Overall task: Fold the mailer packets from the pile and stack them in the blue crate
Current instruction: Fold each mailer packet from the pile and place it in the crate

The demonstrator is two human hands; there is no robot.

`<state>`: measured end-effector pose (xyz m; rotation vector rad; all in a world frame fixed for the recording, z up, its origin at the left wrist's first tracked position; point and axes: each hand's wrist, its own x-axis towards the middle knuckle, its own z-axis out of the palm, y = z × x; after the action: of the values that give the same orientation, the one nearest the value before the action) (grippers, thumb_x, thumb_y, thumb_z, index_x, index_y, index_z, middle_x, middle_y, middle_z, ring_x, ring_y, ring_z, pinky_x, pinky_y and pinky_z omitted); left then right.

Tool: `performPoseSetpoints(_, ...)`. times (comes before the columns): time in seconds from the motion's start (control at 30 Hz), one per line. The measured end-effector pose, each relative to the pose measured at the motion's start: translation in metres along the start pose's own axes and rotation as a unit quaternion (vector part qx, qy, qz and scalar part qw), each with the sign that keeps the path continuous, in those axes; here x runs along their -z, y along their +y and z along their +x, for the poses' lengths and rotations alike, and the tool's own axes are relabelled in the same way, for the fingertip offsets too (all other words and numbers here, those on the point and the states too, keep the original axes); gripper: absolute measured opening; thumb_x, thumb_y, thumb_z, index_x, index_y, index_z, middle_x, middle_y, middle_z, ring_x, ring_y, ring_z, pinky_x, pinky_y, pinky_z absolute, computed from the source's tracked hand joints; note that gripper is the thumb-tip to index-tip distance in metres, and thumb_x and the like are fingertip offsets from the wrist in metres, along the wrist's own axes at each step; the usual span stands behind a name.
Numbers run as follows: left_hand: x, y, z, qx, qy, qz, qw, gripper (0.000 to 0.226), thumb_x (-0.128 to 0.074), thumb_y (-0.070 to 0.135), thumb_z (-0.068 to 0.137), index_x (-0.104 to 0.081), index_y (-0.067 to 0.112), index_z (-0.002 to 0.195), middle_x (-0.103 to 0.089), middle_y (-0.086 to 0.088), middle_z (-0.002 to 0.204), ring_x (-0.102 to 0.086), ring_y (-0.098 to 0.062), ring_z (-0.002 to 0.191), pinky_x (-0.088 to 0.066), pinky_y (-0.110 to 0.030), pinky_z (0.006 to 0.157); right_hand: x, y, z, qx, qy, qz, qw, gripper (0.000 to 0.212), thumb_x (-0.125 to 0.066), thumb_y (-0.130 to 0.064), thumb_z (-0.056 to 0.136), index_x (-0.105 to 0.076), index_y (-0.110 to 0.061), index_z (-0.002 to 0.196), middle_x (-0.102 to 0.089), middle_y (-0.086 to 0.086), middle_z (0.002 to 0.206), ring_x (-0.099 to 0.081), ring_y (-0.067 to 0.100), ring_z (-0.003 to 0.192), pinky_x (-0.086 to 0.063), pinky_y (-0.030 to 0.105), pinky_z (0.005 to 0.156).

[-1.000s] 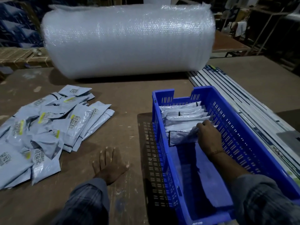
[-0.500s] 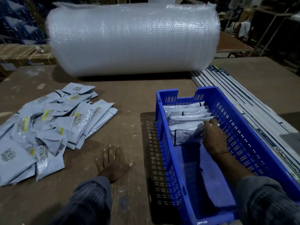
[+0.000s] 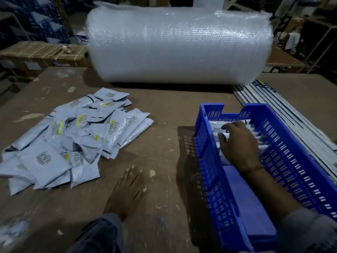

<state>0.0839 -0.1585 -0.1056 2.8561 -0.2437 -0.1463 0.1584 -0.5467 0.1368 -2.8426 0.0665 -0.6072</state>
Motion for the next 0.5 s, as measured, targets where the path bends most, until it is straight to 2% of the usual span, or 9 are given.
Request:
performPoseSetpoints(0.07, 0.001, -0.021, -0.006, 0.006, 0.001, 0.004, 1.0, 0.08, -0.009, 0.075, 0.104, -0.007, 0.03, 0.17, 0.0, 0.002, 0.178, -0.004, -0.021, 0.164, -0.006, -0.038, 0.128, 0.006, -0.04, 0.004, 0.018, 0.006, 0.034, 0.999, 0.022, -0.069, -0.028, 0.097, -0.068, -0.016, 0.116, -0.063, 0.006, 0.115, -0.063, 0.024, 0.098, -0.048, 0.033, 0.074)
performPoseSetpoints(0.17, 0.005, -0.055, -0.013, -0.005, -0.004, 0.003, 1.0, 0.077, -0.014, 0.07, 0.107, -0.009, 0.026, 0.17, -0.006, -0.003, 0.177, -0.01, -0.025, 0.164, -0.021, -0.048, 0.13, 0.0, -0.098, 0.006, 0.047, -0.03, 0.083, 0.995, 0.024, -0.067, -0.027, 0.096, -0.068, -0.019, 0.119, -0.062, 0.002, 0.117, -0.061, 0.021, 0.103, -0.052, 0.036, 0.082)
performPoseSetpoints(0.33, 0.024, -0.091, -0.029, -0.08, 0.042, -0.016, 0.996, 0.07, -0.024, 0.061, 0.112, 0.0, 0.031, 0.17, 0.0, 0.005, 0.178, -0.025, -0.027, 0.16, -0.026, -0.041, 0.123, -0.044, -0.183, -0.006, 0.118, -0.127, 0.118, 0.978, 0.029, -0.068, -0.031, 0.098, -0.067, -0.022, 0.125, -0.061, -0.001, 0.126, -0.062, 0.016, 0.101, -0.053, 0.031, 0.084)
performPoseSetpoints(0.4, 0.032, -0.097, -0.032, -0.124, 0.04, -0.013, 0.991, 0.071, -0.026, 0.059, 0.112, 0.002, 0.029, 0.17, 0.004, 0.004, 0.178, -0.019, -0.026, 0.162, -0.028, -0.045, 0.124, -0.07, -0.216, -0.011, 0.142, -0.157, 0.128, 0.969, 0.03, -0.069, -0.031, 0.096, -0.069, -0.02, 0.124, -0.065, 0.002, 0.123, -0.064, 0.02, 0.103, -0.056, 0.037, 0.088)
performPoseSetpoints(0.5, 0.035, -0.105, -0.03, -0.158, 0.003, -0.007, 0.987, 0.074, -0.033, 0.057, 0.112, 0.003, 0.028, 0.17, 0.007, 0.0, 0.178, 0.004, -0.026, 0.165, -0.021, -0.047, 0.13, -0.111, -0.267, -0.015, 0.157, -0.217, 0.16, 0.95, 0.036, -0.069, -0.031, 0.093, -0.068, -0.016, 0.125, -0.069, 0.008, 0.117, -0.066, 0.029, 0.104, -0.055, 0.041, 0.089)
